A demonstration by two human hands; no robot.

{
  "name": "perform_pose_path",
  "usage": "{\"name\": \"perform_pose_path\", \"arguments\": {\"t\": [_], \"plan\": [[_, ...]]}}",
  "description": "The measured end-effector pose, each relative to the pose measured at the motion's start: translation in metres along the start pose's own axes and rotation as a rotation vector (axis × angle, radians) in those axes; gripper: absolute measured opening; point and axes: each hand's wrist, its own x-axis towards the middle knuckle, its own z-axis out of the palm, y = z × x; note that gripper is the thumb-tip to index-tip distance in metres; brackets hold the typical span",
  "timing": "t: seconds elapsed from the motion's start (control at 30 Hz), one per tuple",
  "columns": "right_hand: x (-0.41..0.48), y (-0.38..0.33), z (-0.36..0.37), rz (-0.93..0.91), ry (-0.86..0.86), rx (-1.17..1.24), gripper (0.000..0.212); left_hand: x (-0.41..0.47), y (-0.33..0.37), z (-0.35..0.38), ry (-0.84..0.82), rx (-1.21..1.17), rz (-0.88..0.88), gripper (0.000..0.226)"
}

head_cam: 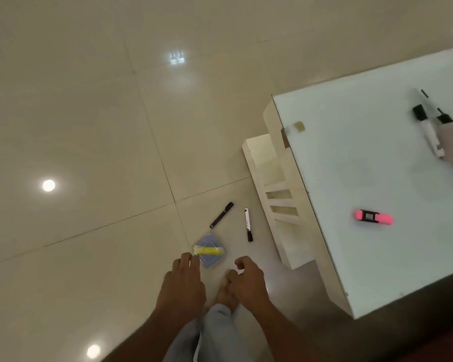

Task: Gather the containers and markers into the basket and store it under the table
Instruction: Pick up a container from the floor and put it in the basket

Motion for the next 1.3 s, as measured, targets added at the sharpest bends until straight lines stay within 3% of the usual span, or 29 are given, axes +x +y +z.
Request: {"name": "perform_pose_path", "arguments": {"t": [0.1, 0.3, 0.53, 0.67, 0.77, 0.87, 0.97, 1.13, 1.3], "plan": [[0.038, 0.008, 0.001, 0.016, 0.061, 0.023, 0.034, 0.047, 0.001, 0.007, 0.006, -0.031, 0.003, 0.035], [0.122, 0.044, 0.014, 0.074, 0.122, 0.068, 0.036, 0.145, -0.016, 0.059, -0.047, -0.172, 0.061, 0.021], [0.256, 0.095, 0.046, 0.105, 0.331, -0.023, 0.02, 0.281, -0.043, 0.126, 0.047, -0.174, 0.198, 0.015], [0.306, 0.107, 0.071, 0.081, 0.504, -0.108, 0.028, 0.333, -0.051, 0.158, -0.006, -0.01, 0.208, 0.032], [0.321, 0.109, 0.081, 0.008, 0.501, -0.215, 0.02, 0.354, -0.046, 0.171, 0.018, 0.138, 0.204, 0.026], [0.308, 0.11, 0.09, -0.012, 0.424, -0.176, 0.015, 0.344, -0.043, 0.171, -0.042, 0.145, 0.207, 0.019], [0.263, 0.099, 0.095, -0.049, 0.417, 0.01, 0.011, 0.298, -0.039, 0.144, 0.005, -0.065, 0.223, 0.021], [0.134, 0.049, 0.069, -0.138, 0.507, 0.337, 0.013, 0.183, 0.0, 0.057, 0.081, -0.208, 0.454, 0.01], [0.0, -0.003, -0.008, -0.219, 0.675, 0.535, 0.011, 0.089, 0.084, -0.048, 0.1, -0.176, 0.596, 0.005]]}}
